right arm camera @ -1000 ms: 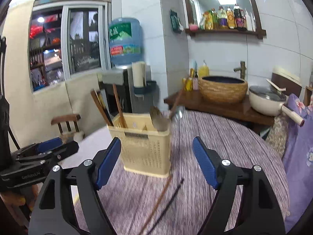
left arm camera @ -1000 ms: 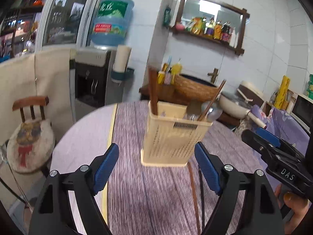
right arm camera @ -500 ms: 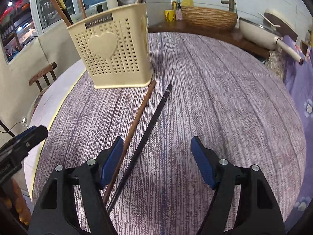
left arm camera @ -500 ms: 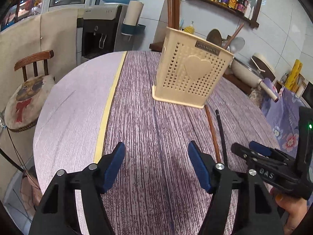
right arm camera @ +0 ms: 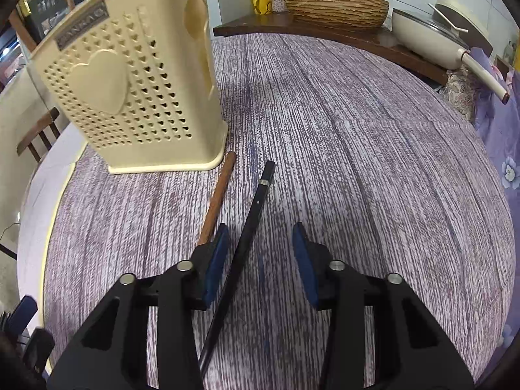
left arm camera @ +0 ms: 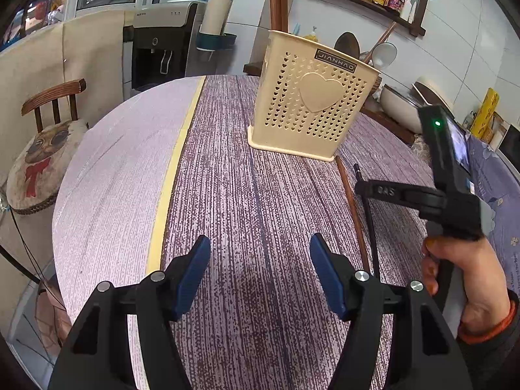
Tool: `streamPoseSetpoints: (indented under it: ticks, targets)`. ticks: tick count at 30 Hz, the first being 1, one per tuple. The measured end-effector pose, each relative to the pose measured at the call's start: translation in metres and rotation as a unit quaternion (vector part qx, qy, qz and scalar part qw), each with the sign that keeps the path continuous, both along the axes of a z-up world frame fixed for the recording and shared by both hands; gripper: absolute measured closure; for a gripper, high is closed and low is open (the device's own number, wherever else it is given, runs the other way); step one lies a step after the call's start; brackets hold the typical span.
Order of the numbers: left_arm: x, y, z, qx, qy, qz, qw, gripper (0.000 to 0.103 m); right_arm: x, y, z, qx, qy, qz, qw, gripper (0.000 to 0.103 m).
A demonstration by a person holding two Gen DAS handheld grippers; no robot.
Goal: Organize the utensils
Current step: 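Grasp a black chopstick with the right gripper while the left grasps a wooden chopstick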
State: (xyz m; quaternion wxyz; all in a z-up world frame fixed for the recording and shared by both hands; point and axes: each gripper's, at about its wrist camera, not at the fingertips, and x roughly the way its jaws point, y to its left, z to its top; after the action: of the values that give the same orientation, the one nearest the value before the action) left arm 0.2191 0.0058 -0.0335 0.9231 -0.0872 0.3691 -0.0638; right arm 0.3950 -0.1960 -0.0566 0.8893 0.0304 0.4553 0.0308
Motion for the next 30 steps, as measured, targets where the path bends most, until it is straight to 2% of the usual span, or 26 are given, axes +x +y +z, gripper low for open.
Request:
streamPoseSetpoints:
  ticks: [2, 4, 6, 13, 19, 23, 27, 30]
  targets:
    - [0.0, -0.003, 0.0, 0.004, 0.0, -0.005, 1.0, 0.04, 0.005, 0.001, 0.0, -0.004, 0.0, -0.007, 1.0, 0.073]
    - [0.001, -0.007, -0.001, 0.011, -0.001, -0.009, 0.9999, 0.04, 0.009, 0.002, 0.0, -0.009, -0.002, -0.006, 1.0, 0.085]
    - [0.003, -0.012, -0.002, 0.011, 0.004, -0.015, 0.9998, 0.04, 0.012, 0.001, 0.0, -0.01, -0.002, -0.004, 1.0, 0.09]
    - [0.02, -0.037, 0.003, 0.029, 0.012, -0.054, 0.998, 0.042, 0.013, -0.019, 0.0, 0.034, 0.005, 0.007, 0.999, 0.094]
    - [0.052, -0.072, 0.007, 0.036, 0.036, -0.106, 0.9931, 0.056, 0.007, -0.049, -0.002, 0.063, 0.01, 0.0, 0.998, 0.094]
    - [0.074, -0.101, 0.0, 0.048, 0.06, -0.13, 0.9886, 0.066, 0.008, -0.061, -0.001, 0.061, 0.009, -0.006, 0.998, 0.094]
    - [0.096, -0.118, -0.011, 0.072, 0.069, -0.125, 0.9871, 0.067, 0.01, -0.073, -0.001, 0.061, 0.007, -0.011, 0.998, 0.094]
    - [0.112, -0.124, -0.019, 0.064, 0.08, -0.12, 0.9876, 0.068, 0.011, -0.081, 0.0, 0.062, 0.002, -0.016, 0.998, 0.094]
